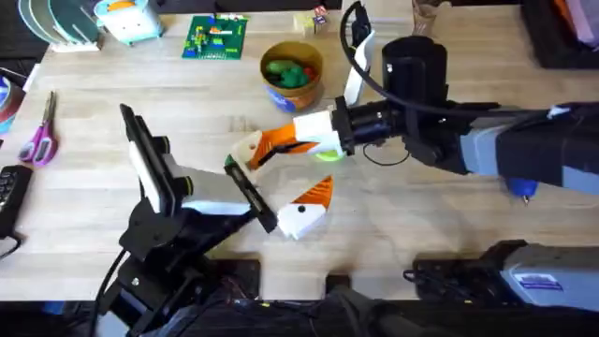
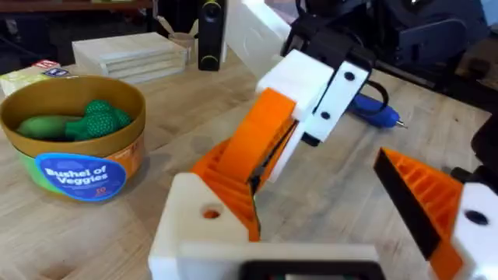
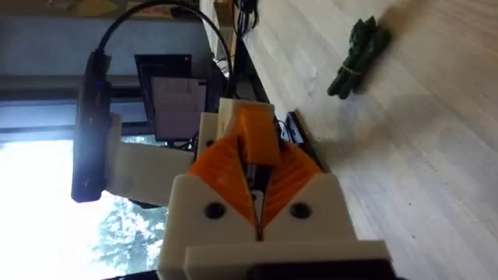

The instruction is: Pick up the gripper from the table and insert it into the empty holder that is missing its gripper. Then pick up a screw, insert it into the mounting hole, and use the screwdriver to tighten it. Finally, clean up the table by picking up the vegetable and placing it into the bucket.

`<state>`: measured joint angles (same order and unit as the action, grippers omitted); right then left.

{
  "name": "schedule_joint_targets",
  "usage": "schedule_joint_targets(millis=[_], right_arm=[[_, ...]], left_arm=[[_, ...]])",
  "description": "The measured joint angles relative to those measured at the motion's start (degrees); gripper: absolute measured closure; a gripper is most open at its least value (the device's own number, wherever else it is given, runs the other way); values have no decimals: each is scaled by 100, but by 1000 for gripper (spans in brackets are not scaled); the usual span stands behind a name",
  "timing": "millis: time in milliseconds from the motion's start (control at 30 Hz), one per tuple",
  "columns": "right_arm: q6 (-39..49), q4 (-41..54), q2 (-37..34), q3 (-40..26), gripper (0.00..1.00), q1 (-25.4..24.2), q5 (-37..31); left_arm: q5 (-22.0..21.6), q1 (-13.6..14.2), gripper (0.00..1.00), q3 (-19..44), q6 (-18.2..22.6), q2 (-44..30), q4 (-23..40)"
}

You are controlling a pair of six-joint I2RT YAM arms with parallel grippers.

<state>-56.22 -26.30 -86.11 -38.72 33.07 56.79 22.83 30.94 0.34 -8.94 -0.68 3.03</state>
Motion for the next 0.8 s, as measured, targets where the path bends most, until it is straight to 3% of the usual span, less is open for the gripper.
schedule_joint_targets(millis=[800], right_arm=[[-860, -438, -4, 5, 991, 759, -1693]], left_arm=[[-877, -13, 8, -2, -53, 3, 48]])
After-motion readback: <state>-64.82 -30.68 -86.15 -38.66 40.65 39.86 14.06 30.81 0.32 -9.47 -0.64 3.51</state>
